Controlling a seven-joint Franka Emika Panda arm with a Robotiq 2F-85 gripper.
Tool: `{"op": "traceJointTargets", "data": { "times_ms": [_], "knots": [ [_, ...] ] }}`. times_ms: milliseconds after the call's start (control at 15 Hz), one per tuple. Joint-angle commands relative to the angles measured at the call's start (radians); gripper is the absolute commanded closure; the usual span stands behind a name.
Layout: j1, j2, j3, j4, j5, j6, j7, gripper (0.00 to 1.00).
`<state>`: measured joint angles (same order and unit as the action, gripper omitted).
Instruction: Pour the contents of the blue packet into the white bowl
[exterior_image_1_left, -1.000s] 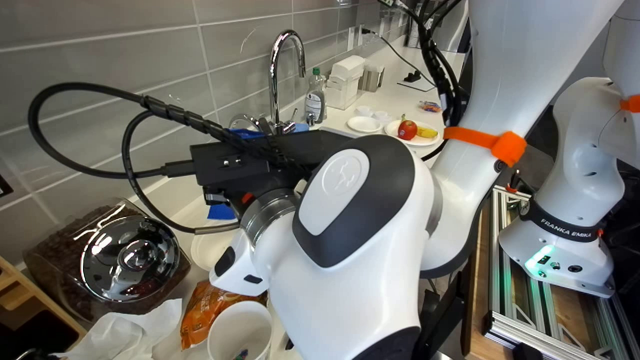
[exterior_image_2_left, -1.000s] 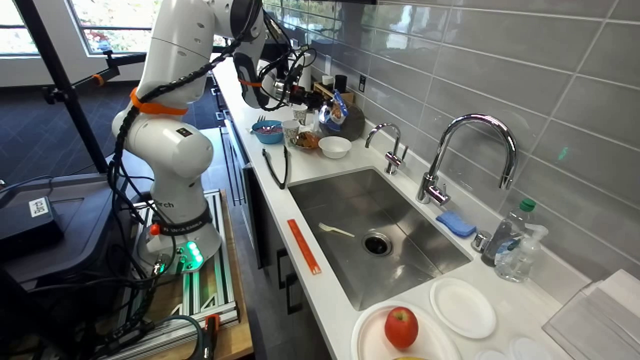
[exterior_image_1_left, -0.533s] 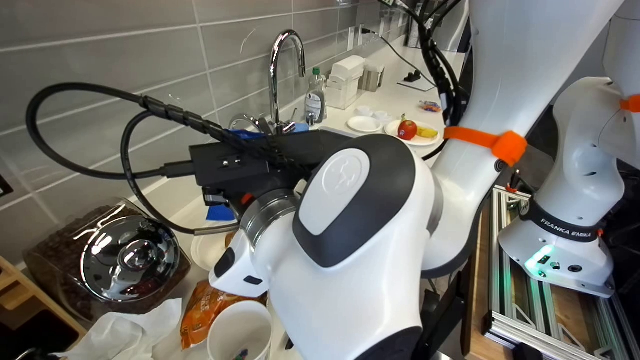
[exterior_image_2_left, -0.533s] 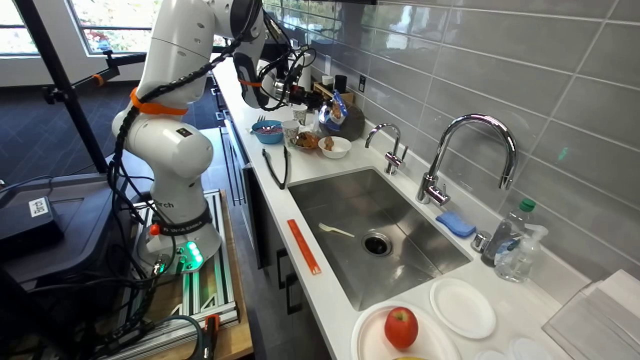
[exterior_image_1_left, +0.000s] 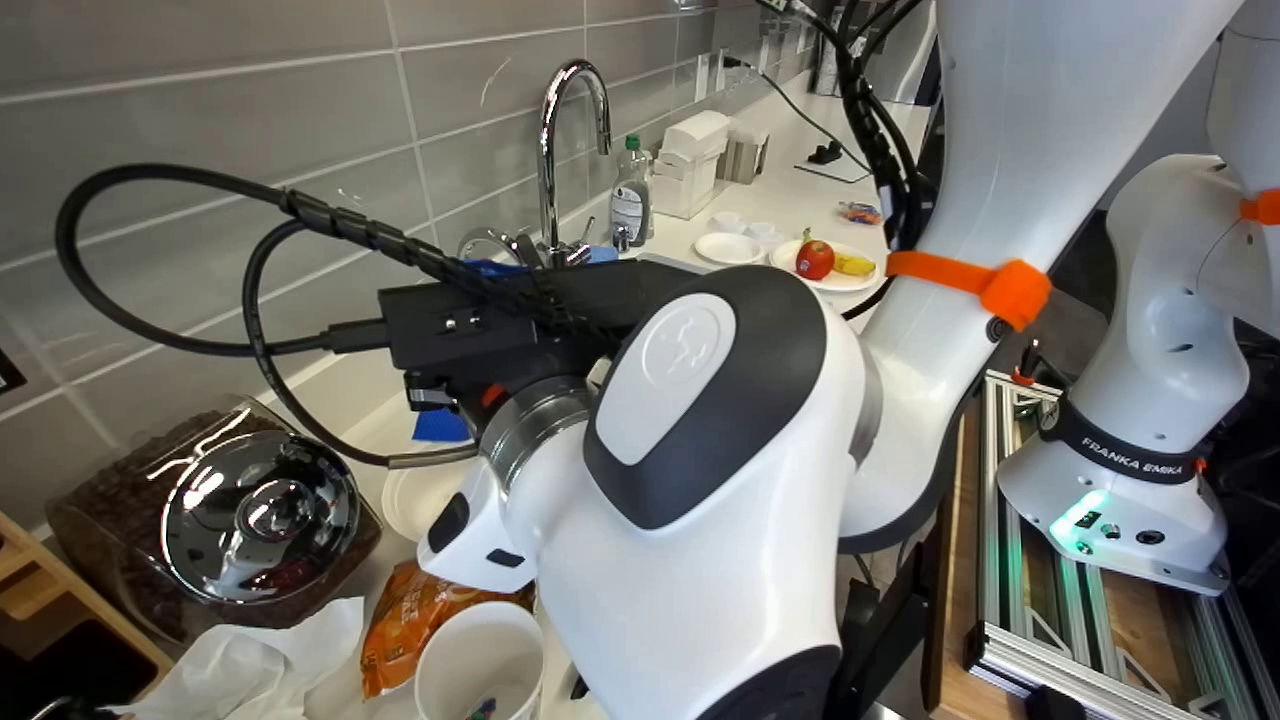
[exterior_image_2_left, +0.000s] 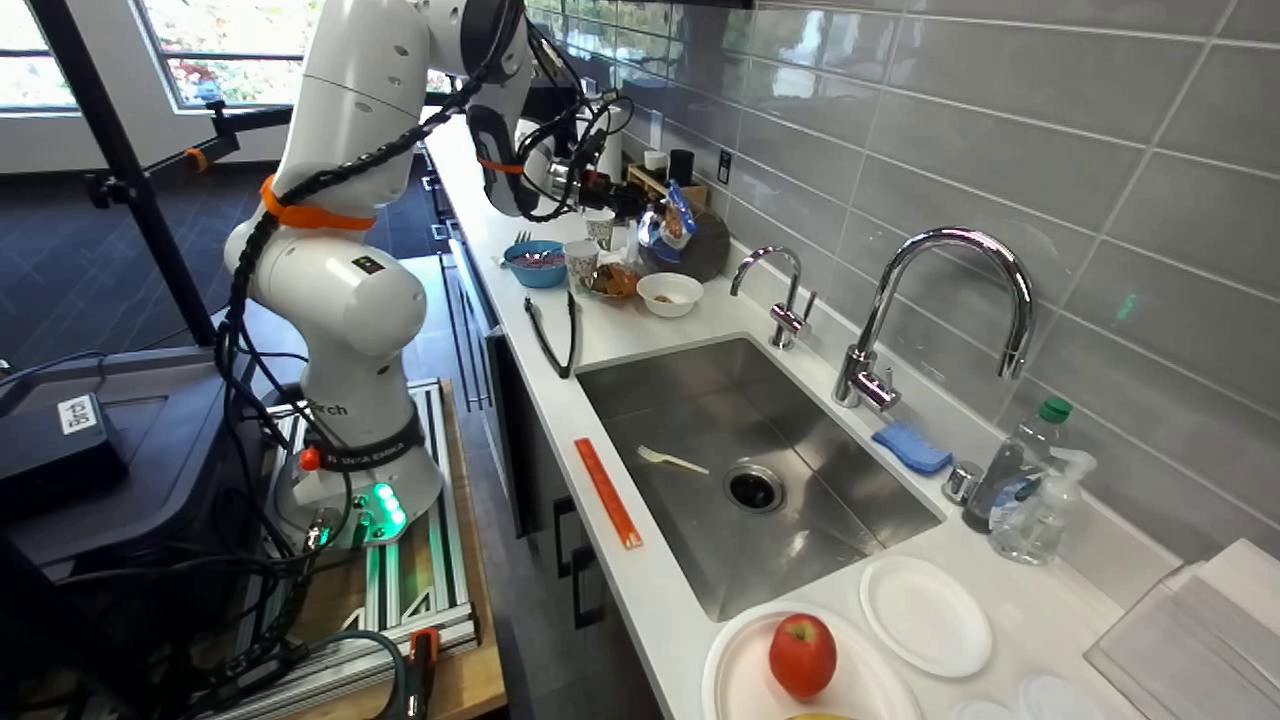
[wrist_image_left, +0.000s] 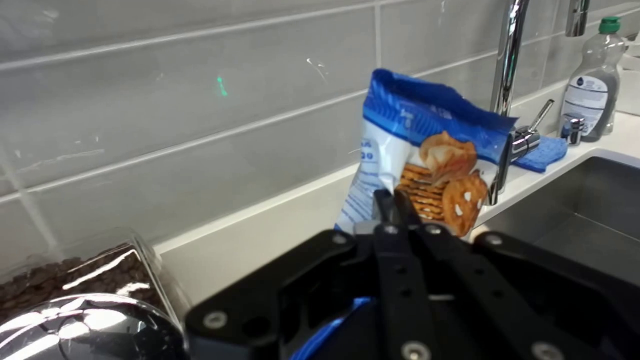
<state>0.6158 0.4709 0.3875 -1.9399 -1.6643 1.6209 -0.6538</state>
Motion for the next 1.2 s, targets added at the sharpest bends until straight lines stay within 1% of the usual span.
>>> {"op": "traceJointTargets", "data": {
  "times_ms": [0, 67, 133, 200, 267, 333, 400, 533, 600, 667, 733, 867, 933, 1000, 1067, 1133],
  "knots": [
    [0.001, -0.01, -0.001, -0.008, 0.006, -0.021, 0.002, 1.0],
    [-0.015, -0.02, 0.01, -0.016, 0.015, 0.032, -0.001, 1.0],
    [-0.014, -0.02, 0.01, -0.015, 0.013, 0.033, 0.004, 1.0],
    [0.0, -0.011, 0.001, -0.007, 0.008, -0.022, 0.0, 1.0],
    [-0.023, -0.026, 0.016, -0.018, 0.019, 0.058, 0.001, 1.0],
    [-0.02, -0.023, 0.014, -0.017, 0.016, 0.052, 0.007, 1.0],
    [0.002, -0.01, -0.002, -0.007, 0.007, -0.027, 0.001, 1.0],
    [-0.02, -0.025, 0.015, -0.018, 0.016, 0.047, 0.004, 1.0],
    [0.002, -0.013, 0.0, -0.009, 0.006, -0.029, 0.005, 1.0],
    [0.01, -0.009, -0.006, -0.008, 0.001, -0.066, -0.002, 1.0],
    [-0.015, -0.023, 0.014, -0.018, 0.017, 0.014, -0.004, 1.0],
    [0.008, -0.01, -0.001, -0.008, 0.005, -0.071, -0.001, 1.0],
    [-0.014, -0.023, 0.015, -0.018, 0.018, 0.004, -0.003, 1.0],
    [-0.019, -0.028, 0.021, -0.021, 0.019, 0.023, 0.002, 1.0],
    [0.005, -0.011, 0.004, -0.009, 0.008, -0.057, 0.0, 1.0],
    [-0.005, -0.017, 0.012, -0.012, 0.018, -0.022, -0.004, 1.0]
  ]
}}
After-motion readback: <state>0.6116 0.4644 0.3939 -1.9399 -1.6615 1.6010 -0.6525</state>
